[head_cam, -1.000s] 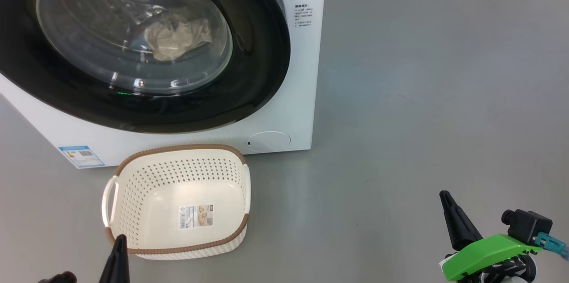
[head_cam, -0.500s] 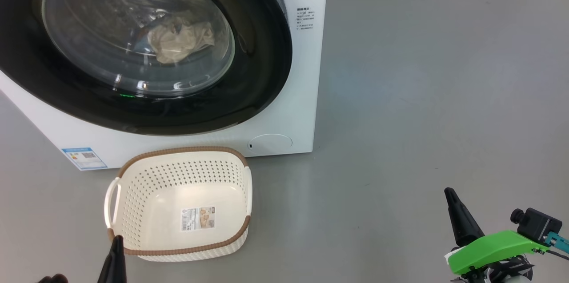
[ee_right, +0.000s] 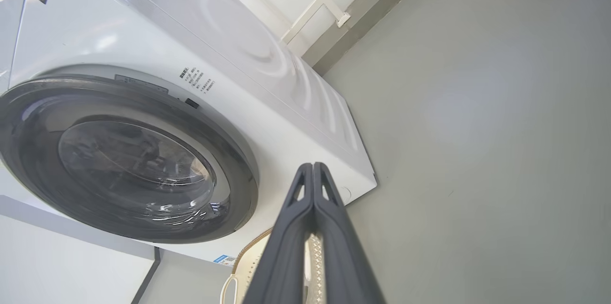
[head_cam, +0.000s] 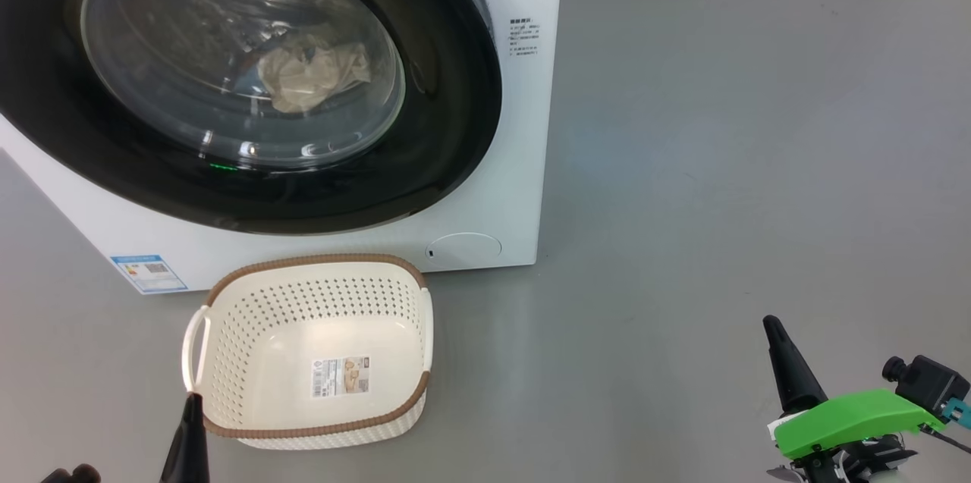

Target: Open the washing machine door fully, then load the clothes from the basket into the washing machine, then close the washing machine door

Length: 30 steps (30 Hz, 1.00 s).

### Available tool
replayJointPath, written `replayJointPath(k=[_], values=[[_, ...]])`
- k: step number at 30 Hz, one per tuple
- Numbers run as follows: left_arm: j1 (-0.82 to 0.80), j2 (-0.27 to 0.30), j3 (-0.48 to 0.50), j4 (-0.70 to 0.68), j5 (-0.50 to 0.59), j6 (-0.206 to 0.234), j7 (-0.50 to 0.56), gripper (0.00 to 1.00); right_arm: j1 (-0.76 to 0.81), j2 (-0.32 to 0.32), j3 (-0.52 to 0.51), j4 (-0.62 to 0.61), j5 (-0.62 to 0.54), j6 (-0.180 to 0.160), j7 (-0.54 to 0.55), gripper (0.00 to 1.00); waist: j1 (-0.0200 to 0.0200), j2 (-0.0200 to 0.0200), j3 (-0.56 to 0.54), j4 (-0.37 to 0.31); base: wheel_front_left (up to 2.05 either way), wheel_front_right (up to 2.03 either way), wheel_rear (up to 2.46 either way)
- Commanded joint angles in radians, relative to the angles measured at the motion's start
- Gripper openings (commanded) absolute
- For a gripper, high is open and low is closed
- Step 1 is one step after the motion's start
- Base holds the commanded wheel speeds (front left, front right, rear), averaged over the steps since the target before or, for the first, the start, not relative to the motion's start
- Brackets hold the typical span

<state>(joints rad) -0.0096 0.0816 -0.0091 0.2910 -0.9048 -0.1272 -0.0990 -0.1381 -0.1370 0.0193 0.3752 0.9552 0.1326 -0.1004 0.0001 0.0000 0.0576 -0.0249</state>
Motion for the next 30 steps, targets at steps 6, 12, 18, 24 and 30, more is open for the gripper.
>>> replayJointPath(k=[6,12,18,24,30], values=[[-0.042,0.006,0.028,-0.028,-0.073,-0.002,0.019,0.00,0.005,0.002,-0.008,-0.038,0.072,-0.001,0.020,0.00,-0.0001,0.0000,-0.005,0.002,0.00,0.00,0.00],[-0.047,0.003,0.036,-0.029,-0.133,-0.002,0.036,0.00,0.007,0.009,-0.019,-0.046,0.127,-0.001,0.038,0.00,-0.0001,0.0000,-0.009,0.004,0.00,0.00,0.00],[-0.053,0.000,0.045,-0.031,-0.203,-0.002,0.056,0.00,0.010,0.018,-0.032,-0.057,0.191,-0.001,0.059,0.00,-0.0001,0.0000,-0.015,0.007,0.00,0.00,0.00],[-0.057,-0.002,0.051,-0.033,-0.253,-0.002,0.071,0.00,0.012,0.025,-0.042,-0.064,0.236,-0.001,0.073,0.00,-0.0001,0.0000,-0.019,0.009,0.00,0.00,0.00],[-0.063,-0.005,0.059,-0.035,-0.313,-0.002,0.088,0.00,0.014,0.032,-0.053,-0.072,0.291,-0.001,0.091,0.00,-0.0001,0.0000,-0.023,0.011,0.00,0.00,0.00]])
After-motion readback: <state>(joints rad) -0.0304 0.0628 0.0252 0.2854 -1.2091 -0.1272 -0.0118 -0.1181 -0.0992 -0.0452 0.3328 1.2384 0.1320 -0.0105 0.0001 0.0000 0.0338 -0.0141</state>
